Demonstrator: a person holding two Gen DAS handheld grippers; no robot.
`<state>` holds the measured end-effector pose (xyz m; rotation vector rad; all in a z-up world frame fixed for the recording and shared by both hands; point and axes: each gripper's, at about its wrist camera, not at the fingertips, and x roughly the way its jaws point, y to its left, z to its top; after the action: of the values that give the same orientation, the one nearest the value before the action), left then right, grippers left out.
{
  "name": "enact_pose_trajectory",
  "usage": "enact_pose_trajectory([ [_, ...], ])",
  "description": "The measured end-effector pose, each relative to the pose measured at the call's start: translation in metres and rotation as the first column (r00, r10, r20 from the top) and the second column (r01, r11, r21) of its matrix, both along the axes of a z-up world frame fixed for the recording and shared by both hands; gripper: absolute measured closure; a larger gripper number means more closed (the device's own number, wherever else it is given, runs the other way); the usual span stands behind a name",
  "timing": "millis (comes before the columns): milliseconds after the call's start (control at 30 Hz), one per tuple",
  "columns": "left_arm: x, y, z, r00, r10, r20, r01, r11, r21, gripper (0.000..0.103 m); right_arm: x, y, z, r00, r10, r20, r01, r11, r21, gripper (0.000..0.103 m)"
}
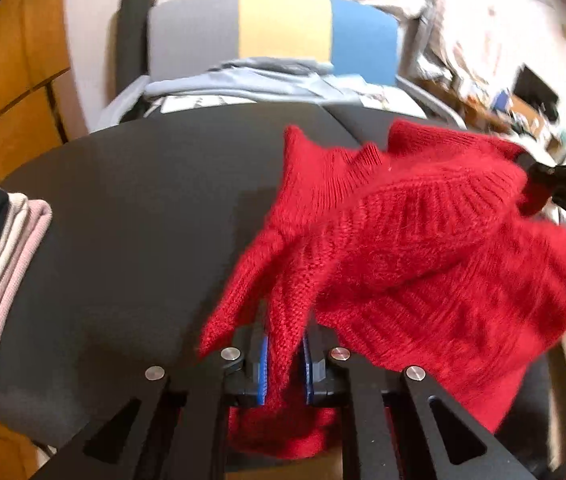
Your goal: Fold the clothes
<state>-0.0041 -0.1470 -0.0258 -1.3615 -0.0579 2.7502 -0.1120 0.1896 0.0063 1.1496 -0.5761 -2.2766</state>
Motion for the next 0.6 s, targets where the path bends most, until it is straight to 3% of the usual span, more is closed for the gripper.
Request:
enact_pose_trajectory([
  [67,0.005,0.01,-0.008,0.999,-0.029,0.018,0.029,1.0,-0.002,0.085,-0.002,0.017,-0.048,0.989,-0.061,0.138,0.072,0.995,-0.073,0.1],
  [133,0.008,0.013,-0.003,0.999,-0.048,0.014,0.048,0.999,0.006,0.082,-0.005,0.024,-0.068,0.985,-0.09,0.147,0.12,0.972,-0.205,0.101],
  [200,0.008,0.005,0.008,0.999,-0.041,-0.006,0.041,0.999,0.012,0.079,-0.007,0.026,-0.067,0.984,-0.1,0.144,0.13,0.969,-0.212,0.101],
  [267,0.006,-0.01,0.021,0.999,-0.009,-0.041,0.01,1.0,0.024,0.055,-0.008,0.023,-0.063,0.988,-0.089,0.126,0.111,0.976,-0.185,0.101],
  [300,0.005,-0.018,0.027,0.998,0.007,-0.059,-0.005,1.0,0.03,0.033,-0.007,0.021,-0.062,0.99,-0.082,0.117,0.102,0.979,-0.176,0.101],
  [333,0.002,-0.025,0.031,0.997,0.022,-0.073,-0.02,0.999,0.034,0.021,-0.006,0.023,-0.062,0.991,-0.076,0.111,0.095,0.979,-0.179,0.101],
  [500,-0.024,-0.053,0.038,0.996,0.05,-0.079,-0.038,0.989,0.145,0.014,-0.004,0.024,-0.063,0.992,-0.077,0.095,0.095,0.976,-0.196,0.101],
  [600,-0.044,-0.062,0.021,0.999,0.044,-0.006,-0.042,0.979,0.201,0.01,-0.005,0.017,-0.066,0.993,-0.081,0.081,0.095,0.977,-0.19,0.101],
])
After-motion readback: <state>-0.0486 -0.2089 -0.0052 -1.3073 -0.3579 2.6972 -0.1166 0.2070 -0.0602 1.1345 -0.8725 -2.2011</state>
